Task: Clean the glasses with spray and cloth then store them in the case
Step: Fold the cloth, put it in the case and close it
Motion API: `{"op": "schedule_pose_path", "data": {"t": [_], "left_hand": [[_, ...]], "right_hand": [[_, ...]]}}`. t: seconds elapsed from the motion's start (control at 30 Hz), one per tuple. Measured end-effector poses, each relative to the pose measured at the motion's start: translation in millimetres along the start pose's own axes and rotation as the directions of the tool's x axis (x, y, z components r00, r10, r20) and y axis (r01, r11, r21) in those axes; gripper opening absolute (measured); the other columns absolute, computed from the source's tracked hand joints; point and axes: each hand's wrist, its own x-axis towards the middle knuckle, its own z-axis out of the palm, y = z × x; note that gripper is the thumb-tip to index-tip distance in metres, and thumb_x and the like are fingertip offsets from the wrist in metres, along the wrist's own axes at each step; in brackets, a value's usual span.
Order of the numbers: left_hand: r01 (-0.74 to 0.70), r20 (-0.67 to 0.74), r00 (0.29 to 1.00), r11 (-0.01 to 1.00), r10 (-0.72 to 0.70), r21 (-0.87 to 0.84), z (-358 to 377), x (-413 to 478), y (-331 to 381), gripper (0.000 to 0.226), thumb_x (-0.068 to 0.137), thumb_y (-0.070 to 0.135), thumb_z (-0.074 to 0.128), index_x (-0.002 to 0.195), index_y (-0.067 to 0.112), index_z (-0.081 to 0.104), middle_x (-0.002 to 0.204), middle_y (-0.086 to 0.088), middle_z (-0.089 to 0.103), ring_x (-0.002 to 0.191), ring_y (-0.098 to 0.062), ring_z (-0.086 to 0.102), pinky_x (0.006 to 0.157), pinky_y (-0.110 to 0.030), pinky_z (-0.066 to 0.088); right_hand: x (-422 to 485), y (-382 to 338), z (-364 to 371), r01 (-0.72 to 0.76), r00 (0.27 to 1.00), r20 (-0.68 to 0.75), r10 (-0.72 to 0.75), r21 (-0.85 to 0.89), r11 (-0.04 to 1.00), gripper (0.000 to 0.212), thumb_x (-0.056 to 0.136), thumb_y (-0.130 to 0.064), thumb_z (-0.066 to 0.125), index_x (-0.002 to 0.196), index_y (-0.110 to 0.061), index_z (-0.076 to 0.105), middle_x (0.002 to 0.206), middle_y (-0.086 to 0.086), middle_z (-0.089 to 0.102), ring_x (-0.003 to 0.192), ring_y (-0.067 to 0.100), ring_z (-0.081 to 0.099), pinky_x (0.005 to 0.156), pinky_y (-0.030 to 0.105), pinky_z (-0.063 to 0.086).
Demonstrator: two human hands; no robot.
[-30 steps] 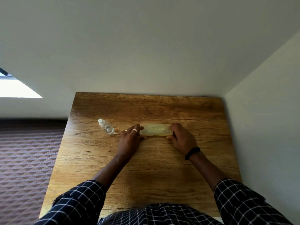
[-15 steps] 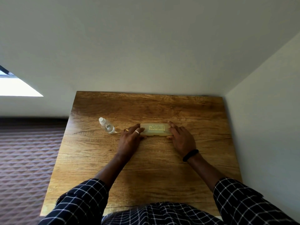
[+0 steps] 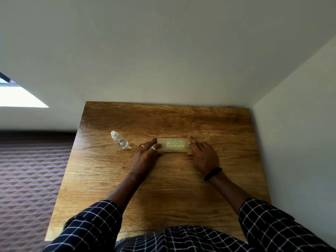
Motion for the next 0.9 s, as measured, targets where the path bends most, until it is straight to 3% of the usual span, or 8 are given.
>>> {"op": "schedule_pose_path", "data": {"t": [0.2,0.43,0.5,0.57,0.63,0.73,0.83,0.9], "left_hand": [[0.002,-0.012,1.0,1.0,-0.002,0.007,-3,0,5,0.04,0.092,0.034,0.061,0.122,0.009,0.069,0.136,-0.018,0.064,0.114,-0.036,0.065,0.092,-0.046,0.053],[0.039,-0.001,0.999,0.998,-0.039,-0.055,-5,-7,10,0.042,0.096,0.029,0.063,0.135,0.013,0.06,0.141,-0.014,0.06,0.121,-0.031,0.061,0.098,-0.046,0.053],[0.132,-0.005,0.991,0.984,-0.134,-0.121,-6,-18,14,0.044,0.095,0.027,0.066,0.136,0.015,0.053,0.136,-0.01,0.059,0.118,-0.023,0.059,0.094,-0.042,0.055],[0.332,-0.089,0.931,0.923,-0.354,-0.195,-8,-32,15,0.044,0.092,0.025,0.071,0.129,0.013,0.052,0.126,-0.008,0.056,0.107,-0.021,0.056,0.086,-0.041,0.054],[0.514,-0.189,0.785,0.791,-0.59,-0.333,-13,-42,13,0.05,0.086,0.02,0.078,0.125,0.008,0.05,0.121,-0.007,0.048,0.105,-0.024,0.053,0.086,-0.044,0.054],[0.556,-0.26,0.61,0.639,-0.748,-0.532,-26,-37,3,0.078,0.081,0.019,0.083,0.142,0.005,0.036,0.139,-0.014,0.036,0.124,-0.024,0.045,0.104,-0.037,0.047],[0.545,-0.293,0.595,0.644,-0.748,-0.537,-35,-19,-7,0.092,0.083,0.022,0.082,0.154,0.015,0.025,0.147,-0.013,0.044,0.132,-0.025,0.048,0.107,-0.038,0.044],[0.58,-0.262,0.618,0.655,-0.741,-0.485,-37,-7,-12,0.071,0.089,0.027,0.075,0.149,0.02,0.036,0.136,-0.011,0.059,0.118,-0.029,0.061,0.098,-0.046,0.052]], "right_hand": [[-1,-1,-1,-0.014,1.0,-0.008,0.014,0.038,0.999,0.031,0.084,-0.025,0.069,0.112,-0.013,0.063,0.142,0.0,0.054,0.092,0.027,0.063,0.07,0.04,0.055],[-2,-4,-5,-0.03,0.997,-0.066,0.035,0.072,0.997,0.042,0.075,-0.021,0.08,0.111,-0.009,0.064,0.127,0.003,0.066,0.084,0.026,0.064,0.063,0.04,0.056],[-3,-5,-7,-0.037,0.997,-0.066,0.042,0.072,0.997,0.043,0.074,-0.022,0.081,0.112,-0.011,0.064,0.127,0.001,0.066,0.085,0.024,0.064,0.063,0.037,0.056],[-3,-7,-8,-0.041,0.996,-0.071,0.046,0.067,0.997,0.044,0.074,-0.021,0.081,0.113,-0.013,0.064,0.127,-0.001,0.066,0.086,0.023,0.064,0.063,0.034,0.055],[-3,-8,-10,-0.052,0.996,-0.075,0.057,0.067,0.996,0.046,0.072,-0.018,0.083,0.114,-0.012,0.064,0.123,0.0,0.068,0.084,0.023,0.064,0.06,0.033,0.053],[-3,-9,-11,-0.065,0.996,-0.058,0.07,0.071,0.995,0.045,0.074,-0.018,0.081,0.115,-0.014,0.063,0.126,-0.001,0.066,0.086,0.022,0.063,0.06,0.034,0.053],[-3,-9,-12,-0.099,0.994,-0.032,0.103,0.1,0.99,0.048,0.075,-0.021,0.08,0.119,-0.014,0.061,0.125,0.001,0.066,0.093,0.024,0.064,0.066,0.036,0.055],[-1,-11,-13,-0.128,0.991,-0.008,0.13,0.129,0.983,0.053,0.076,-0.024,0.078,0.124,-0.014,0.059,0.121,0.003,0.067,0.097,0.025,0.063,0.071,0.038,0.056]]}}
